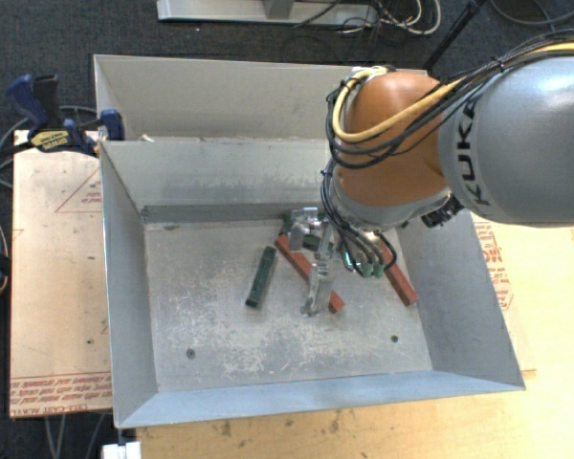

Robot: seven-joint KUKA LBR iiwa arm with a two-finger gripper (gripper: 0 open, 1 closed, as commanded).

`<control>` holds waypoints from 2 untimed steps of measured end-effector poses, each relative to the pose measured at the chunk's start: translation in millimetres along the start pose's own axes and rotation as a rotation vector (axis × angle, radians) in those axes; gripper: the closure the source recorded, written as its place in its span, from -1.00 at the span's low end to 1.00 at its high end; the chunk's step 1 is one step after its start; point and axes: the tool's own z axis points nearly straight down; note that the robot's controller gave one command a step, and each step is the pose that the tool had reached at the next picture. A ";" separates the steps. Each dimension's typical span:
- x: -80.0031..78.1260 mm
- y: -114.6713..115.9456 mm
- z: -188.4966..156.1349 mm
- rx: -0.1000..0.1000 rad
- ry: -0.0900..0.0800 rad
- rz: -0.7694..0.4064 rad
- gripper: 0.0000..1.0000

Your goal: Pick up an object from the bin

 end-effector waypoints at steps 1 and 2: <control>-32.1 -15.5 129.7 0.000 -0.013 -0.109 -1.00; -60.4 34.2 127.1 -0.001 -0.017 -0.177 -1.00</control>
Offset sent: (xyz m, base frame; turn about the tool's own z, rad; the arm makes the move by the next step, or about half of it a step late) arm 0.0295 -0.0155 -0.1284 -0.1123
